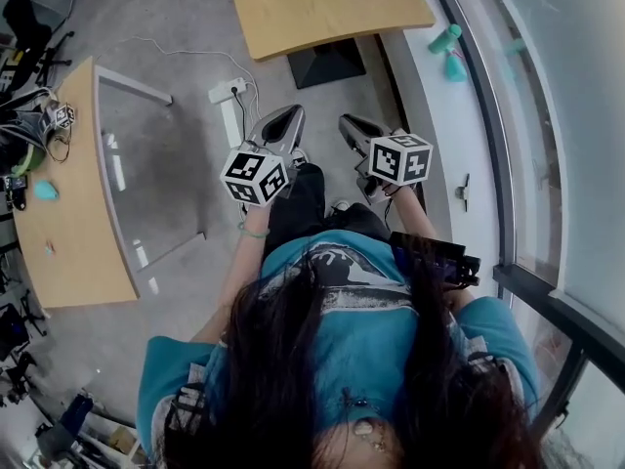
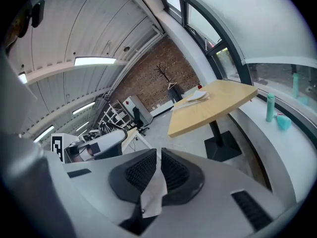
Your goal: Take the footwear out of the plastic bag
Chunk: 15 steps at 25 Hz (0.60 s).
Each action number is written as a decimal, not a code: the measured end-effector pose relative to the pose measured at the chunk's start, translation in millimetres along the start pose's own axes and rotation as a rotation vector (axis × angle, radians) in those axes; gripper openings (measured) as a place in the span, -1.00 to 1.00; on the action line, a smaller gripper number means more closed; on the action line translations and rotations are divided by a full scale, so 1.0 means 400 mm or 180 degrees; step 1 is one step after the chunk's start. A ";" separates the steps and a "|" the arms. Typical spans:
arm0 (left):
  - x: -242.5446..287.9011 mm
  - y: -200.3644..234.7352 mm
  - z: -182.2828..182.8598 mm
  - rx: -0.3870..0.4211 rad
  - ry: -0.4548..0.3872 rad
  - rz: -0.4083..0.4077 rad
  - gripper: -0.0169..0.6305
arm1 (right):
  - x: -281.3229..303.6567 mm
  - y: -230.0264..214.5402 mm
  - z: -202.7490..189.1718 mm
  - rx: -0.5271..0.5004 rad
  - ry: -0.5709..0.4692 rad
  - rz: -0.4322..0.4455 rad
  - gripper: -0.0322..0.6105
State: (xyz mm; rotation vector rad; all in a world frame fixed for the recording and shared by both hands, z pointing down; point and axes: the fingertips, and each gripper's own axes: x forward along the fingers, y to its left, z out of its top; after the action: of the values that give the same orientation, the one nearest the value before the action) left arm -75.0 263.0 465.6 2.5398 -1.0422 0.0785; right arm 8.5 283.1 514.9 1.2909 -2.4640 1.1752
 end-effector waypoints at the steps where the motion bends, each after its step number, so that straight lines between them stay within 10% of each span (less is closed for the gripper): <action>1: -0.017 -0.025 -0.017 -0.0013 0.0006 0.0017 -0.95 | -0.024 0.000 -0.026 0.0013 0.0014 0.0003 -0.78; 15: -0.195 -0.260 -0.148 0.0030 -0.0049 0.0089 -0.95 | -0.247 0.067 -0.238 -0.0070 0.0016 0.0149 -0.78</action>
State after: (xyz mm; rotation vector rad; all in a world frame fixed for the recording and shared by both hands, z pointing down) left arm -54.3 404.4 469.7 2.5383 -1.0855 0.0718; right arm 28.4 421.4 522.6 1.2297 -2.5095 1.1567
